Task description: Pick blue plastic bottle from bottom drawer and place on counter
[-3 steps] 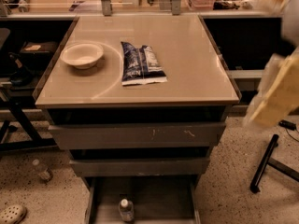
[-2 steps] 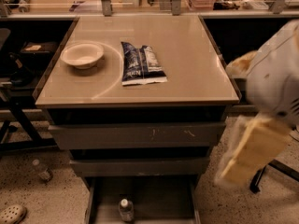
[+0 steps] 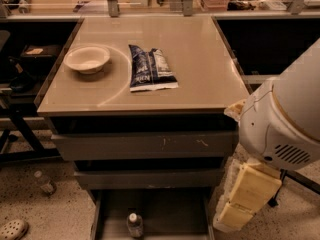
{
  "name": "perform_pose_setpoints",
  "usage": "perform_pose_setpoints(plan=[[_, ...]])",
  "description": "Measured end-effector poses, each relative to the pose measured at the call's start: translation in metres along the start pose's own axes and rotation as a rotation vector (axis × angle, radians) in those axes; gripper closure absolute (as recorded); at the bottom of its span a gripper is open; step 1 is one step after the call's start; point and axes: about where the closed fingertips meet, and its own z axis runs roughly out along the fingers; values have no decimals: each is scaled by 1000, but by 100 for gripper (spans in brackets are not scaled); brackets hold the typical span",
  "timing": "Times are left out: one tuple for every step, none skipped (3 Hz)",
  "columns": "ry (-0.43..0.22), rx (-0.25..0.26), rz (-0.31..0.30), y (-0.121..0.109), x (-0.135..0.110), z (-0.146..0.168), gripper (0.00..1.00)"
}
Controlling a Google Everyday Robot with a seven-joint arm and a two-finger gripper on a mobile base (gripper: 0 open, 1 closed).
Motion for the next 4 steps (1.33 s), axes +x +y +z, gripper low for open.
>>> perform_pose_setpoints(plan=[[-33, -11, 22, -1, 1, 31, 0], [-64, -50, 58, -6, 12, 105, 0], [-87, -53, 102, -19, 26, 165, 0], [-124, -71, 147, -26, 38, 206, 0]])
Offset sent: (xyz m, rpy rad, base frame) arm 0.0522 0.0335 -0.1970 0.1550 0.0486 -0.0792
